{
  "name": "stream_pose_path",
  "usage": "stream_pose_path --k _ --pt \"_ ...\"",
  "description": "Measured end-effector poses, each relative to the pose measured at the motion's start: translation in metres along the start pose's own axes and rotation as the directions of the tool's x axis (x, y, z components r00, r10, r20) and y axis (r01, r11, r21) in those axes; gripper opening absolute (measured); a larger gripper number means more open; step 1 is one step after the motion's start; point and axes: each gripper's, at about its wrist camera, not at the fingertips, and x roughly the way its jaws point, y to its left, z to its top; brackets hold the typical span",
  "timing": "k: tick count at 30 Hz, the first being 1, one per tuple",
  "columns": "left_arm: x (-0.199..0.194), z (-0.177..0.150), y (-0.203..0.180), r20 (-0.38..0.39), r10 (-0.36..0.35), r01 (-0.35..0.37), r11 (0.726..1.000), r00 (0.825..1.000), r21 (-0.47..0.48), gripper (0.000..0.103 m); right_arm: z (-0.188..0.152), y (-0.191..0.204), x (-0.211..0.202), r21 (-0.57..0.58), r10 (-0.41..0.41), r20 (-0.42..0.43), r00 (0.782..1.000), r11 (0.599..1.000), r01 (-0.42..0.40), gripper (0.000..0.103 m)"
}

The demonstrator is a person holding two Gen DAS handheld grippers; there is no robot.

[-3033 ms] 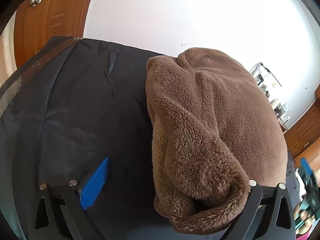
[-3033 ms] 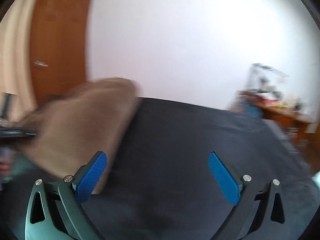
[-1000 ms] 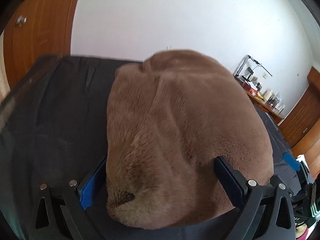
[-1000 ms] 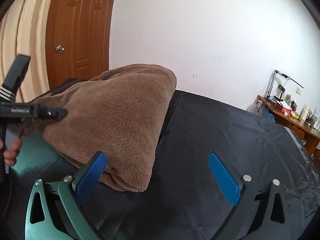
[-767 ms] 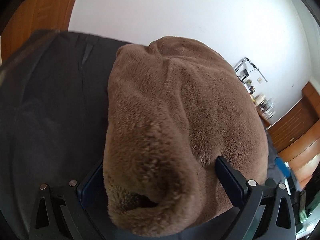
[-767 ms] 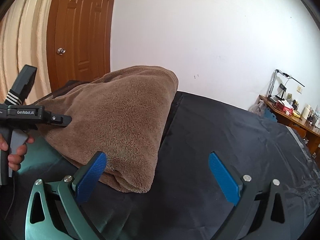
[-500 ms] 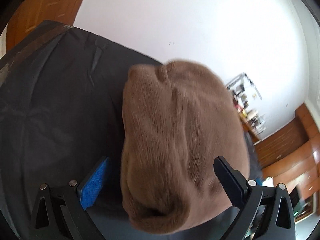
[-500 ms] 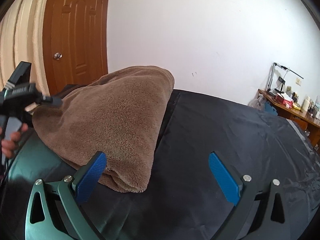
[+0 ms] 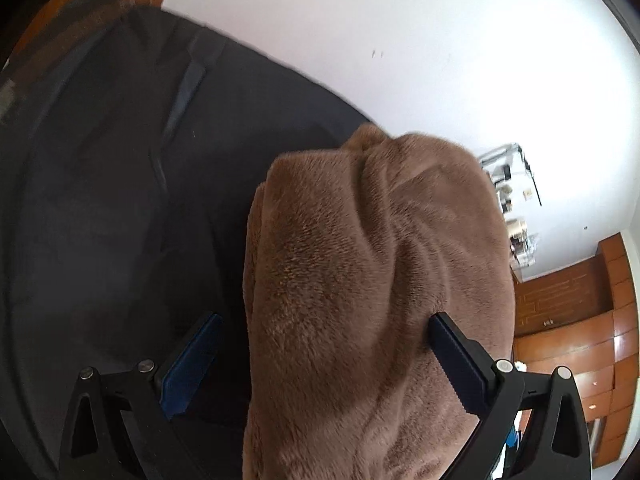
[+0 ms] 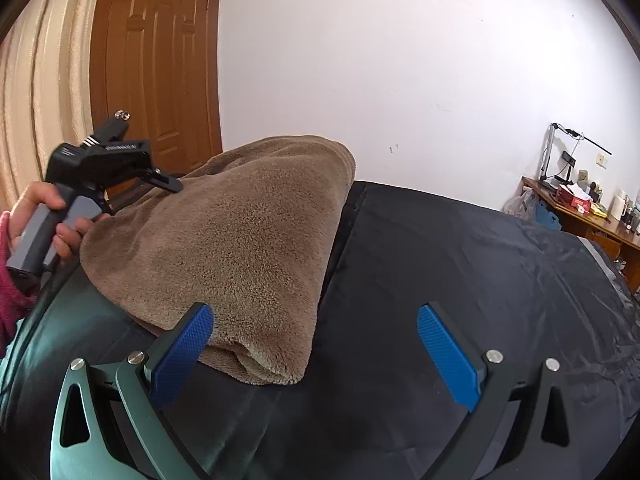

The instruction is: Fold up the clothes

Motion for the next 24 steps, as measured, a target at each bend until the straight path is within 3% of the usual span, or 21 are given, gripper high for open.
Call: stream_pose_path --k 9,11,13,14,19,24 --pt "0.012 0.011 0.000 -0.052 -0.069 0.070 0.998 0.996 0.007 0.103 0.000 0.004 0.000 -0.002 0.028 -0.009 1.000 1.000 -0.028 0.103" --pt "0.017 0.011 0.001 -0.063 -0.130 0.130 0.991 0.989 -0.008 0.103 -0.001 0.002 0.001 0.017 0.048 -0.015 0.999 0.999 -0.048 0.103" --pt "0.026 0.009 0.004 -0.096 -0.237 0.233 0.971 0.967 -0.046 0.103 -0.001 -0.001 0.003 0.038 0.065 -0.024 0.998 0.997 -0.064 0.103" --pt "0.027 0.008 0.003 -0.092 -0.251 0.249 0.968 0.963 -0.042 0.103 -0.002 -0.002 0.005 0.044 0.072 -0.030 0.997 0.996 -0.071 0.103" --pt "0.033 0.005 -0.008 -0.105 -0.235 0.241 0.969 0.966 0.053 0.103 -0.003 -0.001 0.009 0.041 0.118 -0.046 0.992 0.992 -0.117 0.103" --pt "0.037 0.004 -0.014 -0.111 -0.230 0.241 0.966 0.967 0.098 0.103 0.002 -0.026 0.018 0.190 0.290 -0.052 0.956 0.942 -0.275 0.103"
